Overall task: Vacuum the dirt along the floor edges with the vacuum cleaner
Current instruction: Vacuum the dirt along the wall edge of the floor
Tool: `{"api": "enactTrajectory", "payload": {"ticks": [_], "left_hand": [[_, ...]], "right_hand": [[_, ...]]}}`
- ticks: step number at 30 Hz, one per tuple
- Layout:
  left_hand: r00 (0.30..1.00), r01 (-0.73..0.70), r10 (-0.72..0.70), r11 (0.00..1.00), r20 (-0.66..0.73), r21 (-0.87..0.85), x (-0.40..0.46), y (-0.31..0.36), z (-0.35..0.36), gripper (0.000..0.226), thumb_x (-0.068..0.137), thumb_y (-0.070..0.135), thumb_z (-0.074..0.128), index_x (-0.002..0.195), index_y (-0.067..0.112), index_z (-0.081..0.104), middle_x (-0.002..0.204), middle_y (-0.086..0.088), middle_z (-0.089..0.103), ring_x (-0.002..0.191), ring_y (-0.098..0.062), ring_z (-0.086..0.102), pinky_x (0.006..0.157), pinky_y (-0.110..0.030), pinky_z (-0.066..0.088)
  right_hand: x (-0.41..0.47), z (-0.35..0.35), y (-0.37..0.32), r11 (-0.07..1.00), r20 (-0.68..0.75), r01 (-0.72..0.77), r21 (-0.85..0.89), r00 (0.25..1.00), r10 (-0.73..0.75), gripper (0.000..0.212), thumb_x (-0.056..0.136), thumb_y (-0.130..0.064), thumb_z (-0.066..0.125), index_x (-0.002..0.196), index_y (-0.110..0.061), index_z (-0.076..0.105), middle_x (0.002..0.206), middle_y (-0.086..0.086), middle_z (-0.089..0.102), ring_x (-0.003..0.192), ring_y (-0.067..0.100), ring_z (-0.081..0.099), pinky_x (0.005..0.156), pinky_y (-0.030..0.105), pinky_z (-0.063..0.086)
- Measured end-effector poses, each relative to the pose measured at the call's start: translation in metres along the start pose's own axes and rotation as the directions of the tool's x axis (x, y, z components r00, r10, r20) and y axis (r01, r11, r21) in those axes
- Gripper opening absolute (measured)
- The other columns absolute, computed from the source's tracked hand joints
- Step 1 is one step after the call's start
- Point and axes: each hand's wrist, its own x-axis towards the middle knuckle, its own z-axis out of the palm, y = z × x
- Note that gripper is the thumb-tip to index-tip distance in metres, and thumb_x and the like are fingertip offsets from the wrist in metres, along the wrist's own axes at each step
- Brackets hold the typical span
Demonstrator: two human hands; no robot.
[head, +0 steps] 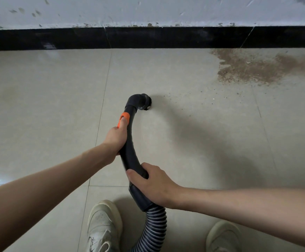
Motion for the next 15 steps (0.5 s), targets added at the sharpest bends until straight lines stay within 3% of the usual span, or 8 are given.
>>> {"api": "enactTrajectory", "payload": {"ticks": [5,7,10,15], "left_hand": [[0.999,-0.043,0.042,0.997,0.014,0.061,0.001,0.010,0.010,0.061,0.092,0.065,0.032,0.094,0.008,0.052,0.085,-0.013,0.060,0.077,-0.030,0.060,0.081,-0.041,0.053],[0.997,-0.074,0.073,0.995,0.018,0.060,0.008,0.025,0.010,0.060,0.091,0.065,0.035,0.091,0.008,0.052,0.077,-0.012,0.061,0.068,-0.027,0.060,0.074,-0.038,0.053],[0.997,-0.079,0.078,0.994,0.018,0.076,0.016,0.039,0.008,0.064,0.091,0.066,0.036,0.102,0.005,0.051,0.073,-0.012,0.061,0.062,-0.024,0.059,0.063,-0.032,0.051],[0.996,-0.088,0.083,0.990,0.044,0.112,0.017,0.042,0.010,0.065,0.092,0.065,0.034,0.106,0.004,0.051,0.076,-0.011,0.060,0.063,-0.024,0.059,0.070,-0.034,0.053]], "right_hand": [[0.002,-0.005,-0.002,1.000,-0.045,-0.009,0.016,0.999,0.009,0.031,0.093,-0.052,0.049,0.078,-0.025,0.047,0.076,-0.008,0.055,0.066,0.007,0.052,0.057,0.021,0.039],[0.015,-0.008,-0.009,1.000,-0.078,-0.005,0.022,0.997,0.007,0.032,0.093,-0.051,0.050,0.078,-0.023,0.047,0.078,-0.006,0.056,0.069,0.011,0.054,0.060,0.024,0.041],[0.031,-0.009,-0.016,0.999,-0.109,0.001,0.035,0.994,0.003,0.032,0.093,-0.049,0.050,0.077,-0.021,0.046,0.079,-0.003,0.056,0.072,0.016,0.054,0.064,0.028,0.042],[0.034,-0.009,-0.011,0.998,-0.125,0.008,0.057,0.992,-0.001,0.034,0.094,-0.049,0.050,0.077,-0.020,0.046,0.077,-0.003,0.055,0.069,0.015,0.052,0.063,0.027,0.041]]}}
